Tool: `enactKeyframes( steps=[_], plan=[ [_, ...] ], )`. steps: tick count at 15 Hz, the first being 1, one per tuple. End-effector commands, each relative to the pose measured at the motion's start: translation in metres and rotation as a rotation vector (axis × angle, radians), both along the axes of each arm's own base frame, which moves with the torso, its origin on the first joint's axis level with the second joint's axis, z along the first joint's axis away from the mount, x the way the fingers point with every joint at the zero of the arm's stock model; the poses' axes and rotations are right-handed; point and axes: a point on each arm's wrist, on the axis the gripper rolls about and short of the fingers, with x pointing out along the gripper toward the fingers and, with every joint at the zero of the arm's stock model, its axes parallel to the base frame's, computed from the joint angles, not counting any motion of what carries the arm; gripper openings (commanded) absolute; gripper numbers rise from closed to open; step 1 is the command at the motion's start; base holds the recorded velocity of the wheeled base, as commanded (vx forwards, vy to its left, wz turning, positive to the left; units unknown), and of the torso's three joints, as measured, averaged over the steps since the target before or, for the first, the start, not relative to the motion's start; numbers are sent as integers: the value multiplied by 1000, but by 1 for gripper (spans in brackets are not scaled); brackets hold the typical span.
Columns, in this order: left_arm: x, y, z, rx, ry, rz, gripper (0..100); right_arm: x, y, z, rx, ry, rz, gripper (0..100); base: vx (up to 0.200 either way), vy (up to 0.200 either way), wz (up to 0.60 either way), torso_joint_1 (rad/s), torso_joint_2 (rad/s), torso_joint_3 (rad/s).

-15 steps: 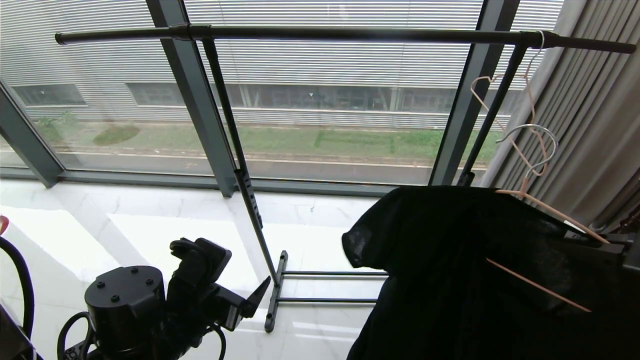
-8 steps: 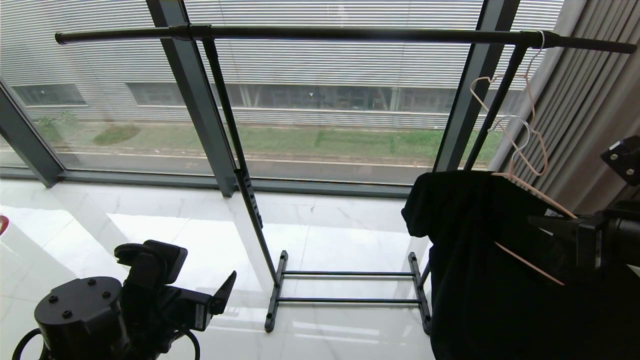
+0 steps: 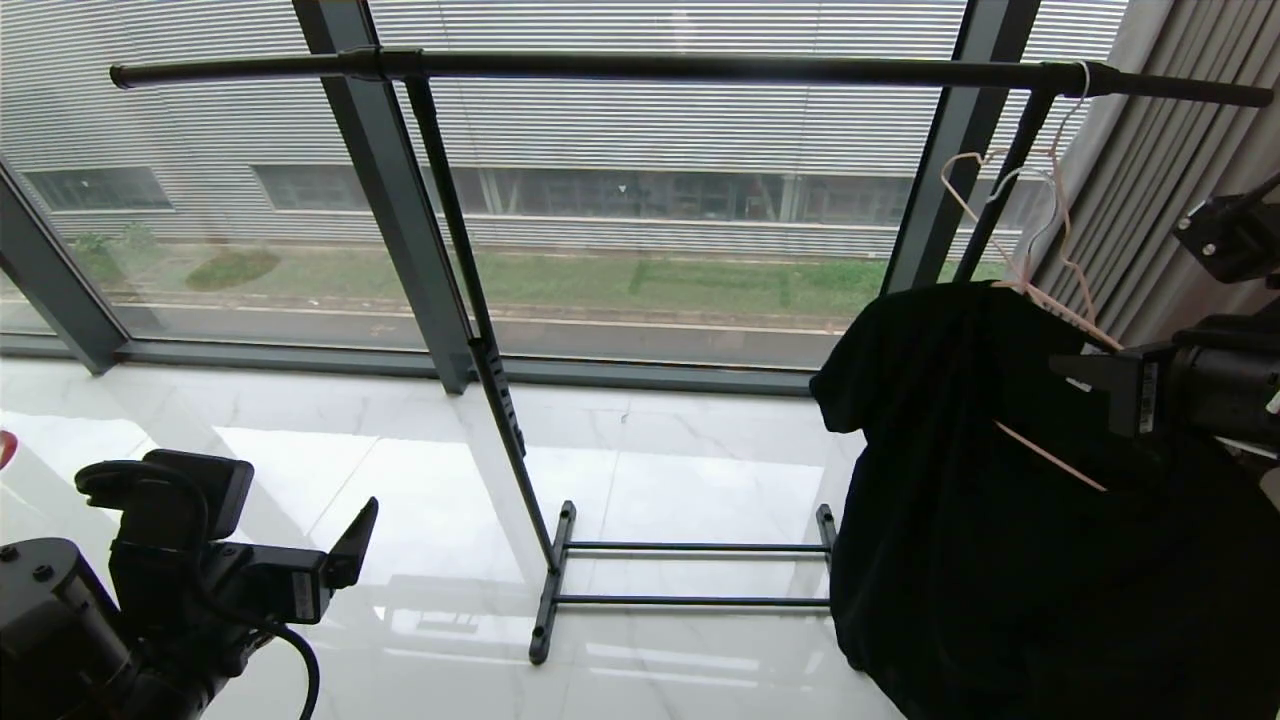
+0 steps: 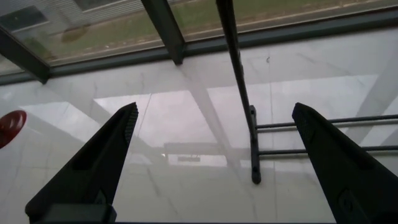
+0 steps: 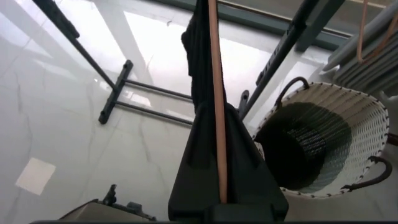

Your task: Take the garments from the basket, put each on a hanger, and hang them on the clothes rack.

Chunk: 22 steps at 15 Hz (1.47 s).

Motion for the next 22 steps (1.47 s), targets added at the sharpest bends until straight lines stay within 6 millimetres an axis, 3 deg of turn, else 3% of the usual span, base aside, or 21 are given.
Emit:
enactKeyframes(
  steps=[1,7,12,17,22],
  plan=[
    [-9,3,12,-15,-68,4,100,10,5,2,-1,1,7,0,200,0,0,-7,2,-2],
    [-8,-2,9,0,-51,-28,100,11,5,21,24,-64,4,0,200,0,0,3,3,-1],
    [-7,-6,7,4,-36,-51,100,-1,1,33,38,-116,5,0,200,0,0,5,3,0],
    [-6,-7,5,5,-27,-54,100,-11,-2,47,57,-171,5,0,0,0,0,0,0,0],
    [-6,-7,5,5,-26,-54,100,26,7,53,53,-164,-9,0,0,0,0,0,0,0]
  ],
)
